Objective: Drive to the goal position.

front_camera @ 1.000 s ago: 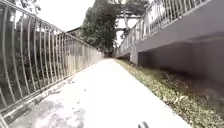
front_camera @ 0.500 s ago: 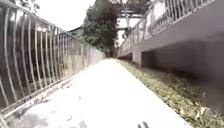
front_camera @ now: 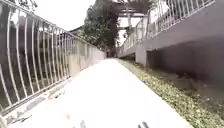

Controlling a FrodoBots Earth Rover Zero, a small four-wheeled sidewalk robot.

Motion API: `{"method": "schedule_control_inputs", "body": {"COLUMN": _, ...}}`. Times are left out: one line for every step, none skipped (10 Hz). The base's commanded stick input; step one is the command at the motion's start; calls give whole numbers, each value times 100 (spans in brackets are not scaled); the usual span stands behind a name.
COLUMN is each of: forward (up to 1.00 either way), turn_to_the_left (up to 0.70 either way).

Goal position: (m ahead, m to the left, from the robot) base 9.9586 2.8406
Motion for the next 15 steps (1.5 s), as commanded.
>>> {"method": "schedule_control_inputs", "body": {"forward": 100, "turn_to_the_left": 0}}
{"method": "schedule_control_inputs", "body": {"forward": 100, "turn_to_the_left": 0}}
{"method": "schedule_control_inputs", "body": {"forward": 100, "turn_to_the_left": 0}}
{"method": "schedule_control_inputs", "body": {"forward": 100, "turn_to_the_left": 0}}
{"method": "schedule_control_inputs", "body": {"forward": 100, "turn_to_the_left": 0}}
{"method": "schedule_control_inputs", "body": {"forward": 100, "turn_to_the_left": 0}}
{"method": "schedule_control_inputs", "body": {"forward": 100, "turn_to_the_left": 0}}
{"method": "schedule_control_inputs", "body": {"forward": 100, "turn_to_the_left": -5}}
{"method": "schedule_control_inputs", "body": {"forward": 100, "turn_to_the_left": -12}}
{"method": "schedule_control_inputs", "body": {"forward": 100, "turn_to_the_left": -18}}
{"method": "schedule_control_inputs", "body": {"forward": 100, "turn_to_the_left": -24}}
{"method": "schedule_control_inputs", "body": {"forward": 100, "turn_to_the_left": -30}}
{"method": "schedule_control_inputs", "body": {"forward": 100, "turn_to_the_left": -33}}
{"method": "schedule_control_inputs", "body": {"forward": 100, "turn_to_the_left": -23}}
{"method": "schedule_control_inputs", "body": {"forward": 100, "turn_to_the_left": 0}}
